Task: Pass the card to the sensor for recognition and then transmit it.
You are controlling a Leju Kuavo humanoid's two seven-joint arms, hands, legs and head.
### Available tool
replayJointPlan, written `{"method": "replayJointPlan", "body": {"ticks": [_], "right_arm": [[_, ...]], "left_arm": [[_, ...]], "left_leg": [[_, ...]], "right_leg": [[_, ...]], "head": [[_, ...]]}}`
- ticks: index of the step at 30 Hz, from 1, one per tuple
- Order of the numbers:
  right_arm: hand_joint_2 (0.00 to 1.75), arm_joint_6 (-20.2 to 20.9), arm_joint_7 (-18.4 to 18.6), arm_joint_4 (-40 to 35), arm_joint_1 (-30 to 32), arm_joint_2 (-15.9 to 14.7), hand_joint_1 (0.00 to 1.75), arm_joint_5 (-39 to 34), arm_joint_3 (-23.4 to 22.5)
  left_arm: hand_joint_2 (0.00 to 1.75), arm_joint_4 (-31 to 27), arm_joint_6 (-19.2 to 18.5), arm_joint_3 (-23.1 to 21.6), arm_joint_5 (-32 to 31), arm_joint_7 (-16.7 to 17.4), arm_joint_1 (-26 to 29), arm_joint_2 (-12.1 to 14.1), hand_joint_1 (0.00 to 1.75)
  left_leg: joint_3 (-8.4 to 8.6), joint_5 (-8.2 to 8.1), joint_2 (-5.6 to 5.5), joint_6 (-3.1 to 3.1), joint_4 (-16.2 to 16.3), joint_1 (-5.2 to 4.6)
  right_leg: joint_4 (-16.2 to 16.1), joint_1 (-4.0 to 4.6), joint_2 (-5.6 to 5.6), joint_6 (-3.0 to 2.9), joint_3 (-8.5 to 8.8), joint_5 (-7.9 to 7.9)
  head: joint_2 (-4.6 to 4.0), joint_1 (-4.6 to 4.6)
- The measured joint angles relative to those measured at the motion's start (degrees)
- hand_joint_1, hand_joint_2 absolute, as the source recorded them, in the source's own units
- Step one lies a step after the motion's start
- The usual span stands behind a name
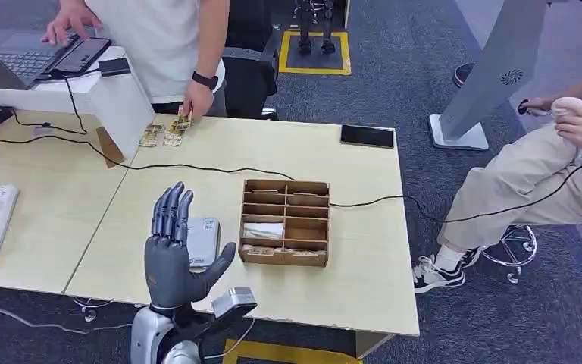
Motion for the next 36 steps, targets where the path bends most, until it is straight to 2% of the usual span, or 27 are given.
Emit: {"method": "replayJointPlan", "body": {"ticks": [6, 11, 16, 21, 30, 36], "right_arm": [[1.75, 0.87, -0.11, -0.13, -0.4, 0.0, 0.0, 0.87, -0.13], [1.75, 0.88, -0.13, 0.17, -0.85, -0.2, 0.0, 0.87, -0.15], [1.75, 0.9, -0.44, 1.12, -1.1, -0.94, 0.0, 0.94, -0.13], [1.75, 0.87, -0.79, 1.92, -1.23, -1.59, 0.0, 0.96, -0.13], [1.75, 0.79, -1.03, 3.96, -1.35, -3.0, 0.0, 1.01, -0.13], [1.75, 0.7, -1.01, 4.81, -1.35, -3.52, 0.0, 0.98, -0.11]], "left_arm": [[1.75, 3.52, 0.0, -2.56, -4.78, 5.44, -1.42, 3.32, 0.0], [1.75, 6.31, -0.11, -5.27, -6.46, 7.67, -2.7, 5.77, 0.0], [1.75, 9.27, -0.9, -8.39, -6.33, 8.39, -4.08, 7.91, 0.0], [1.75, 10.97, -1.13, -10.01, -6.0, 8.41, -4.79, 9.07, 0.0], [1.75, 14.4, -4.92, -12.48, -9.79, 10.25, -6.76, 10.95, 0.0], [1.75, 16.17, -6.25, -13.36, -16.68, 15.39, -7.93, 11.65, 0.0]], "left_leg": [[-0.01, 0.0, 0.0, 0.0, 0.0, 0.01], [0.0, 0.0, 0.01, 0.0, 0.0, 0.0], [-0.01, 0.0, 0.01, 0.0, 0.0, 0.0], [-0.01, 0.0, 0.0, 0.0, 0.0, 0.0], [-0.01, 0.0, 0.01, 0.0, 0.0, 0.0], [-0.01, 0.0, 0.0, 0.0, 0.0, 0.0]], "right_leg": [[0.0, 0.01, 0.0, 0.0, -0.02, 0.0], [0.0, 0.0, 0.01, 0.0, -0.02, 0.0], [0.0, 0.0, 0.01, 0.0, -0.02, 0.0], [0.0, 0.0, 0.01, 0.0, -0.02, 0.0], [0.0, 0.0, 0.01, 0.0, -0.02, 0.0], [0.0, 0.0, 0.0, 0.0, -0.02, 0.0]], "head": [[0.0, -0.02], [0.0, 0.0], [0.0, 0.0], [0.0, 0.0], [0.0, 0.0], [0.0, 0.02]]}}
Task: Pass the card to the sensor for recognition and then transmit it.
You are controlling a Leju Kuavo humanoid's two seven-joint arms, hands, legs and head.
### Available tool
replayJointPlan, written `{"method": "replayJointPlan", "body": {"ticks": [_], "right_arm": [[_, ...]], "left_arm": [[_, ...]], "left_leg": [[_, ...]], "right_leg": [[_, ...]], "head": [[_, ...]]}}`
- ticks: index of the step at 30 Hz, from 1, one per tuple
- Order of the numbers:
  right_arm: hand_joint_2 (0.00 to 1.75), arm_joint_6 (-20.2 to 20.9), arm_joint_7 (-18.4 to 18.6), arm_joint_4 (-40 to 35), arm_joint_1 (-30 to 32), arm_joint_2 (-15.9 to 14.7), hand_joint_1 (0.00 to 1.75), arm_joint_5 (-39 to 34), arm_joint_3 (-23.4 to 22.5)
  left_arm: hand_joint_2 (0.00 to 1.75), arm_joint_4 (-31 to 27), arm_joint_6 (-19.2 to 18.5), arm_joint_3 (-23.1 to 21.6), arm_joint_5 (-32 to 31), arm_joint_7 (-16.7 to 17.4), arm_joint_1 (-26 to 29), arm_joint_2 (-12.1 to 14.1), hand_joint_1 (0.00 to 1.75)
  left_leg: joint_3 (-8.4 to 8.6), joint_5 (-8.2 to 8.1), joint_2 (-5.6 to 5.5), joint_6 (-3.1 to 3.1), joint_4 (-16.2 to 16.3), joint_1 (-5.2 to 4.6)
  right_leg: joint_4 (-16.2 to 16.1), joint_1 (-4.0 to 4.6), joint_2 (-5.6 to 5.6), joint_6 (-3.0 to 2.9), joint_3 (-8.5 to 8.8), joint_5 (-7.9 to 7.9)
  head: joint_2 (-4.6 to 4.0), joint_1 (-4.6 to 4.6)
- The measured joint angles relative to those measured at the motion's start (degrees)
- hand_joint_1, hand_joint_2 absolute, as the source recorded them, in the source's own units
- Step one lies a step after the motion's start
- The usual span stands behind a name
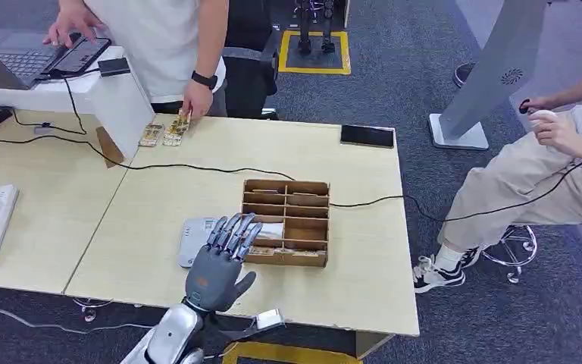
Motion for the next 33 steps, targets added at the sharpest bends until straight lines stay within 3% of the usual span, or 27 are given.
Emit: {"method": "replayJointPlan", "body": {"ticks": [12, 33], "right_arm": [[1.75, 0.18, 0.07, 0.44, -0.08, -0.17, 0.0, -0.07, 0.13], [1.75, 0.96, 0.26, 0.68, -0.3, -0.19, 0.0, -0.39, 0.57]], "left_arm": [[1.75, 2.69, -1.82, -1.14, -4.08, 4.85, -1.39, 0.76, 0.0], [1.75, 6.55, -6.67, -1.55, -3.97, 6.73, -3.18, 0.7, 0.0]], "left_leg": [[0.0, 0.0, 0.0, 0.0, 0.0, 0.0], [0.0, 0.0, 0.0, 0.0, 0.0, 0.0]], "right_leg": [[0.0, 0.0, 0.0, 0.0, 0.0, 0.0], [0.0, 0.0, 0.0, 0.0, 0.0, 0.0]], "head": [[0.0, -0.04], [0.0, -0.02]]}}
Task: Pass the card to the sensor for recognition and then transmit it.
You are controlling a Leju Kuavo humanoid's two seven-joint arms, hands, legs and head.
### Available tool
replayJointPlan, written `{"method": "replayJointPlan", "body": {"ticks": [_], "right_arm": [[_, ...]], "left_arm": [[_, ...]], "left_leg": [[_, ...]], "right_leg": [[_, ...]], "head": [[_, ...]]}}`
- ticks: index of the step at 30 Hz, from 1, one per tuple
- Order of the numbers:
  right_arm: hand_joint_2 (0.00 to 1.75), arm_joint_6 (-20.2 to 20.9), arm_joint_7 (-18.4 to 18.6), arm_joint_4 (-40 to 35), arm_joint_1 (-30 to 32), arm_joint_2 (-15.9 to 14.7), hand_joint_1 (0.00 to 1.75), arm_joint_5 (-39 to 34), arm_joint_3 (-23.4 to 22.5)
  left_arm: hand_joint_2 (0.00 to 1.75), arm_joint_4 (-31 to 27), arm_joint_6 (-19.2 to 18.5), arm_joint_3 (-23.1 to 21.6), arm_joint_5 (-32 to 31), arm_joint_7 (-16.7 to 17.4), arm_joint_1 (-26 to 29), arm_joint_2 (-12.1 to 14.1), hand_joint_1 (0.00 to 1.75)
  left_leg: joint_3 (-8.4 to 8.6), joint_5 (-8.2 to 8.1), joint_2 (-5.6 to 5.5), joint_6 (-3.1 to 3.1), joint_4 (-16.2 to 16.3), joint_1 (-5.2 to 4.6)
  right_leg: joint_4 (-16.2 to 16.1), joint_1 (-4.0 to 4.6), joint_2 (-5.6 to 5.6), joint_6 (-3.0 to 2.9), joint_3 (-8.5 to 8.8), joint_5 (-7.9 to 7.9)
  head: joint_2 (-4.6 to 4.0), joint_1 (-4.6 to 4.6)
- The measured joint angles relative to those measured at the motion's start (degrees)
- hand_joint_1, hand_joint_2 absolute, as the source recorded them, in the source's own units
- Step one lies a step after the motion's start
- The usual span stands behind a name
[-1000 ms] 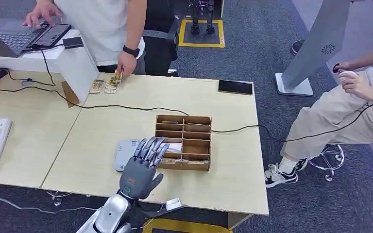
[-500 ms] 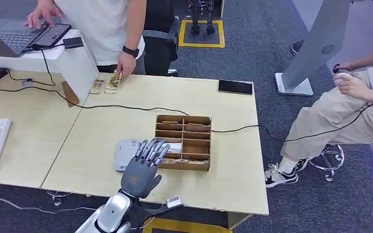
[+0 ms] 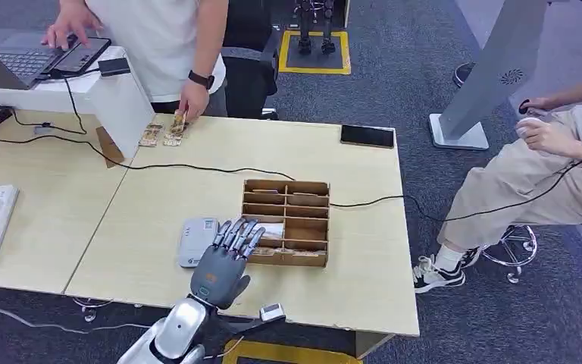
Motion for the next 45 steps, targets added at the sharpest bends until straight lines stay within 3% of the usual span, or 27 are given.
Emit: {"method": "replayJointPlan", "body": {"ticks": [15, 45], "right_arm": [[1.75, -0.11, 0.24, 0.44, -0.05, -0.22, 0.0, -0.22, 0.96], [1.75, -0.92, 0.63, 2.78, -0.23, -1.34, 0.0, -0.9, 2.58]], "left_arm": [[1.75, 1.42, -1.35, -0.07, -0.11, 1.03, -0.33, -0.07, 0.0], [1.75, 2.19, 0.98, -0.04, 0.13, 2.4, -0.48, -2.95, 0.0]], "left_leg": [[0.0, 0.0, 0.0, 0.0, 0.0, 0.0], [0.0, 0.0, 0.0, 0.0, 0.0, 0.0]], "right_leg": [[0.0, 0.0, 0.0, 0.0, 0.0, 0.0], [0.0, 0.0, 0.0, 0.0, 0.0, 0.0]], "head": [[0.0, 0.0], [0.0, 0.0]]}}
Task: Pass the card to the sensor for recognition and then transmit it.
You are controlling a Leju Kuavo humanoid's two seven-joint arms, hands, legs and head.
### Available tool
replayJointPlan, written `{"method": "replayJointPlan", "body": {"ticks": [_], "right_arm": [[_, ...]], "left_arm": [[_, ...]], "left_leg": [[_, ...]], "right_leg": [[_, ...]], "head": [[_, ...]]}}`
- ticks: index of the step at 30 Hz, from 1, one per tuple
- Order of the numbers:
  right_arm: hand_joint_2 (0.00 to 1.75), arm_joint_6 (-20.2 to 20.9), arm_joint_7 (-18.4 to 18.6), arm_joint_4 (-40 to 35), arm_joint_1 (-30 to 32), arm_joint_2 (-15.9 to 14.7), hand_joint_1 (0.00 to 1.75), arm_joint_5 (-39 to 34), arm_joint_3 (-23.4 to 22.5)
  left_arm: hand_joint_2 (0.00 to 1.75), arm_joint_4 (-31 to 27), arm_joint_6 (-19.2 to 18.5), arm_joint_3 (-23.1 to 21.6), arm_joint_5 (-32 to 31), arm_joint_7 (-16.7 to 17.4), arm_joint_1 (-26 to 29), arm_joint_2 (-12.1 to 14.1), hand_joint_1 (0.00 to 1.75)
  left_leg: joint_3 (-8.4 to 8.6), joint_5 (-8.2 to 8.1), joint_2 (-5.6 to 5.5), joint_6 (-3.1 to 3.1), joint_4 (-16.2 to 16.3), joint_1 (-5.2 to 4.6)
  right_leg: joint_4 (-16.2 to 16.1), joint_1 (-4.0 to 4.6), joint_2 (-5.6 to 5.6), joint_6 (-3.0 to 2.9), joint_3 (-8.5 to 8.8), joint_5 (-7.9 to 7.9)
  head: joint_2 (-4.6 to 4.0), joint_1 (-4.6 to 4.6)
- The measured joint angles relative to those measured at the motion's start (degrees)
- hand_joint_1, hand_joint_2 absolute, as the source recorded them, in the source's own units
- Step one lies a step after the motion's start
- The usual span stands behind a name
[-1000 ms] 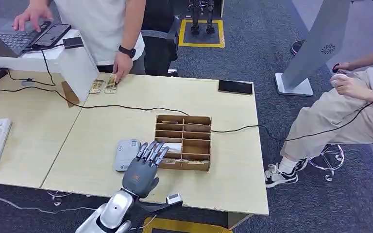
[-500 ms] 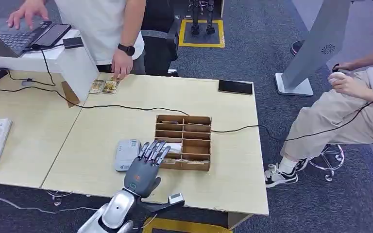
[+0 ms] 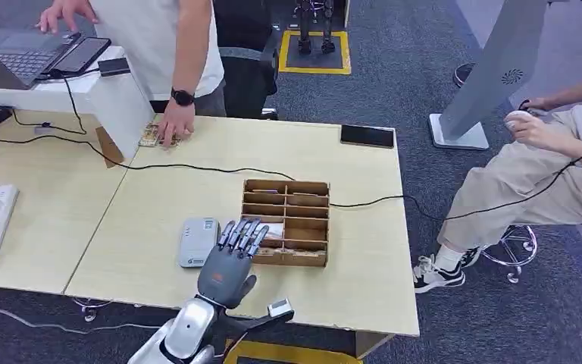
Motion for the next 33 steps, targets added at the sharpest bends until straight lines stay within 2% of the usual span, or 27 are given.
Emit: {"method": "replayJointPlan", "body": {"ticks": [22, 33], "right_arm": [[1.75, -1.4, 0.02, 2.84, -0.28, -1.25, 0.0, 0.29, 1.77], [1.75, -1.92, 0.02, 4.33, -0.43, -1.95, 0.0, 0.39, 2.64]], "left_arm": [[1.75, 4.46, 0.28, 0.0, 1.73, 0.48, -3.77, -3.58, 0.0], [1.75, 7.04, 0.09, 0.0, 2.34, 0.57, -6.08, -3.8, 0.0]], "left_leg": [[0.0, 0.0, 0.0, 0.0, 0.0, 0.0], [0.0, 0.0, 0.0, 0.0, 0.0, 0.0]], "right_leg": [[0.0, 0.0, 0.0, -0.01, 0.0, 0.01], [0.0, 0.0, 0.0, -0.02, 0.0, 0.02]], "head": [[0.0, 0.0], [0.0, 0.0]]}}
